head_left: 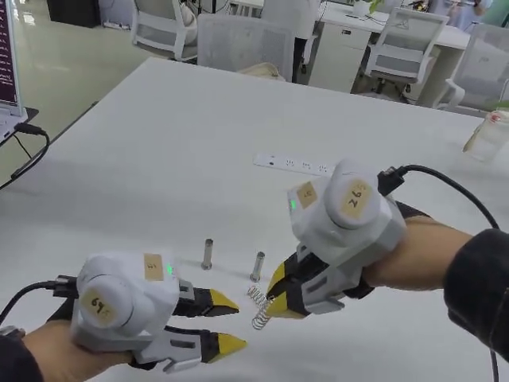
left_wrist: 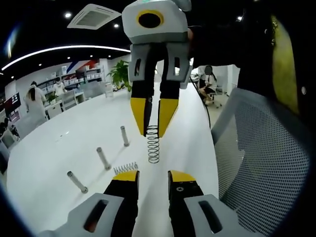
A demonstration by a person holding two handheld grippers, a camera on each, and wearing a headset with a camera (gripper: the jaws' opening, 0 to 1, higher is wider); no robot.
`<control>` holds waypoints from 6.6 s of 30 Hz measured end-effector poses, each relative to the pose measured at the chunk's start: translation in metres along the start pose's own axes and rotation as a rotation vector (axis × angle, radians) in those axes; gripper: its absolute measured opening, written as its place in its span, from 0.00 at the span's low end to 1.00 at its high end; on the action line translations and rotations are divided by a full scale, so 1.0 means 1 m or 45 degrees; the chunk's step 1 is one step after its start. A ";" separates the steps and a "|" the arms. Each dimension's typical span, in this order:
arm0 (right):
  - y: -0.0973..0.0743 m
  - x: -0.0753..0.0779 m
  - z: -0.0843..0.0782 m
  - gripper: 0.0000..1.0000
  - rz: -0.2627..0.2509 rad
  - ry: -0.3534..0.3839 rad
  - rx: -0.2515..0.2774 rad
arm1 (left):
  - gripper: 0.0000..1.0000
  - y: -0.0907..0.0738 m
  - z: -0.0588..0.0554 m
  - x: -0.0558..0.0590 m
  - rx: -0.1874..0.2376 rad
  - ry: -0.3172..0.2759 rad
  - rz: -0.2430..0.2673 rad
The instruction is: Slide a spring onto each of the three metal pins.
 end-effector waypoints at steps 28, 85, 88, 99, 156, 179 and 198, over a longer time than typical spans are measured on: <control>-0.050 0.054 -0.038 0.07 -0.150 0.052 -0.174 | 0.29 -0.038 -0.021 -0.020 0.078 -0.126 0.206; -0.022 0.104 -0.067 0.07 -0.134 0.137 -0.278 | 0.75 -0.040 -0.032 -0.028 0.130 -0.270 0.294; -0.020 0.104 -0.068 0.07 -0.127 0.139 -0.281 | 0.74 -0.040 -0.032 -0.028 0.128 -0.270 0.294; -0.018 0.106 -0.070 0.07 -0.122 0.137 -0.301 | 0.72 -0.040 -0.032 -0.029 0.129 -0.267 0.288; 0.028 0.100 -0.097 0.07 -0.094 0.173 -0.326 | 0.68 -0.043 -0.035 -0.027 0.125 -0.272 0.285; 0.033 0.097 -0.099 0.11 -0.093 0.199 -0.314 | 0.67 -0.042 -0.036 -0.027 0.122 -0.271 0.283; 0.023 0.095 -0.093 0.23 -0.131 0.225 -0.252 | 0.66 -0.041 -0.034 -0.025 0.115 -0.265 0.274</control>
Point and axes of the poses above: the centre of the closed fingertips' face, and the gripper's own axes: y roughly forward along the fingers, x roughly to its right, z roughly out of its top, the point moved 6 cm from there along -y, roughly backward along the fingers, and after that the axes turned 7 degrees about -z, right-handed, at the moved point
